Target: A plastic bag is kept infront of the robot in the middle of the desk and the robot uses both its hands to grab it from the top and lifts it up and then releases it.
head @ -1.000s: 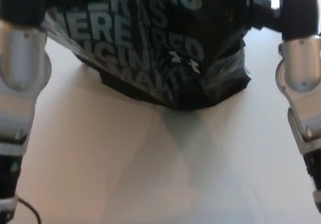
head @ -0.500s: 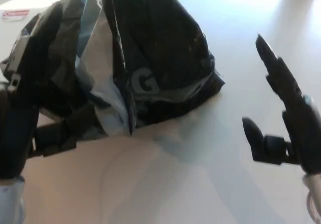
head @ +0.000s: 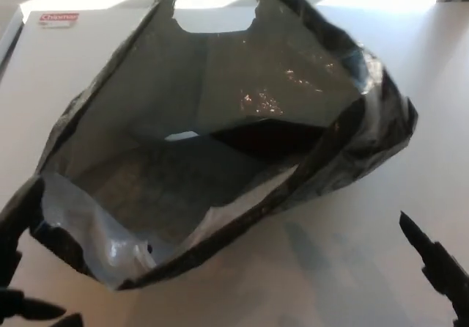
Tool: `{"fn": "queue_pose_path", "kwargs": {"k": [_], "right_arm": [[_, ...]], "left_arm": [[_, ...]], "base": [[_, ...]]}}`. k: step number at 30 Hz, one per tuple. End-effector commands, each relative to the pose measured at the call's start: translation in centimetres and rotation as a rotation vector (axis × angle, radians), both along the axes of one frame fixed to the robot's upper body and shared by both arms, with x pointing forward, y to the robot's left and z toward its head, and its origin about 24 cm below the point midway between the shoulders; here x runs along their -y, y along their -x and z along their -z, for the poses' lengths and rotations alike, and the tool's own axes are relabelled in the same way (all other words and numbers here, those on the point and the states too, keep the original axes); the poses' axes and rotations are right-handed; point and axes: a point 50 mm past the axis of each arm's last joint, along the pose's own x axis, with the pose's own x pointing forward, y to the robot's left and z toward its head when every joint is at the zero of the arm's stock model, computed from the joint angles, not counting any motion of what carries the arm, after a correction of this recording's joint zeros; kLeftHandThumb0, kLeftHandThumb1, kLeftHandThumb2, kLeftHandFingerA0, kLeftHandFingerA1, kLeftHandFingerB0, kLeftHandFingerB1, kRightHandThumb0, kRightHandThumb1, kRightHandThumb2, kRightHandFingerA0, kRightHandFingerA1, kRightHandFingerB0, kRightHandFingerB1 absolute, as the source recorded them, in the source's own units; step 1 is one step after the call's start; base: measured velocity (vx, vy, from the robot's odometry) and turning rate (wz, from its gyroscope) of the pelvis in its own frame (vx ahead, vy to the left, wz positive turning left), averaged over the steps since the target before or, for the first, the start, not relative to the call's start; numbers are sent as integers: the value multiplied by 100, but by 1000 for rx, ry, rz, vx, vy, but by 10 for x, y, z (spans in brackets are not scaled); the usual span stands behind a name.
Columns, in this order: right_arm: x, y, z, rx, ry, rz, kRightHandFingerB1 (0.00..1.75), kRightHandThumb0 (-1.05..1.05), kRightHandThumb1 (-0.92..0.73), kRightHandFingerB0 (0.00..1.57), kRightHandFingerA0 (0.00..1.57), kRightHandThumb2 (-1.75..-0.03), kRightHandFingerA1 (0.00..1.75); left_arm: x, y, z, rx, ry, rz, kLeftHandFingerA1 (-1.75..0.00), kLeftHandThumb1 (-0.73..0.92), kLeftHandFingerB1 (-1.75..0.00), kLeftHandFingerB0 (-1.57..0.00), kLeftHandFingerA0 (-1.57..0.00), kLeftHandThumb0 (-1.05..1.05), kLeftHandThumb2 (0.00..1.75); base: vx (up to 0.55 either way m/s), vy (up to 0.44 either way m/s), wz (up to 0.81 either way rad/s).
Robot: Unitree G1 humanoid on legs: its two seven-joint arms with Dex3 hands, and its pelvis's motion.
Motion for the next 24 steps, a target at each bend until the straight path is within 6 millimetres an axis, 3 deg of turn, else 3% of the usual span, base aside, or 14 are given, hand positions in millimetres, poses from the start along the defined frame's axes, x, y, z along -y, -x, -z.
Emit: {"fn": "queue_pose_path", "kwargs": {"k": [1,2,3,4,5,7,8,10,11,14,21,22,23,24], "right_arm": [[13,108,-24,151,24,-134,15,-86,-70,0,0,-106,24],[15,113,-20,145,17,-111,15,-87,-70,0,0,-106,23],[16,117,-18,118,0,-92,12,-89,-70,0,1,-106,23],[17,120,-16,98,-10,-79,12,-89,-70,0,1,-106,23],[17,124,-15,84,-17,-72,13,-90,-69,2,3,-104,26],[20,132,-6,35,0,-56,12,-89,-71,2,3,-105,27],[20,135,-4,30,-1,-51,13,-88,-73,0,1,-107,26],[20,140,-2,21,-19,-48,13,-88,-74,0,1,-108,25],[20,145,-1,10,-27,-38,11,-89,-75,0,1,-109,28],[20,156,3,-34,-62,-15,12,-89,-74,0,1,-108,24],[27,174,15,-107,-34,32,23,-78,-68,0,0,-105,30],[27,176,15,-115,-36,38,25,-75,-66,0,0,-105,32],[29,180,16,-130,-47,49,23,-78,-69,0,0,-106,29],[30,184,16,-143,-50,56,23,-78,-69,0,0,-106,29]], "left_arm": [[-14,129,-5,112,12,69,-30,68,-22,-3,-1,-74,105],[-18,133,-3,96,8,44,-30,68,-23,-3,-2,-73,106],[-20,136,-1,75,6,29,-24,88,-20,-3,-1,-68,67],[-23,136,1,60,-1,26,-24,88,-20,-3,-1,-68,67],[-25,139,2,52,3,22,-29,69,-22,-1,0,-70,104],[-26,148,6,14,46,15,-29,68,-23,-2,-1,-71,104],[-26,151,8,4,57,10,-26,87,-20,-4,-3,-68,67],[-26,157,10,-16,63,-18,-27,89,-20,-5,-4,-70,68],[-26,160,11,-24,63,-40,-29,73,-22,-7,0,-76,108],[-28,170,17,-71,80,-97,-26,75,-19,-10,-2,-84,109],[-29,182,32,-161,142,-151,-29,69,-27,-5,-3,-72,107],[-30,182,34,-162,156,-157,-25,89,-22,-8,-5,-74,68],[-31,184,36,-171,168,-174,-23,75,-22,-6,0,-78,113],[-33,187,36,-185,168,-190,-23,75,-22,-6,0,-78,113]], "base": [[0,0,0],[0,0,0],[-87,-60,7],[-13,-89,3],[0,-112,4],[1,-125,1],[2,-107,5],[4,-52,2],[0,0,0],[0,0,0],[0,0,0],[0,0,0],[0,0,0],[0,0,0]]}}
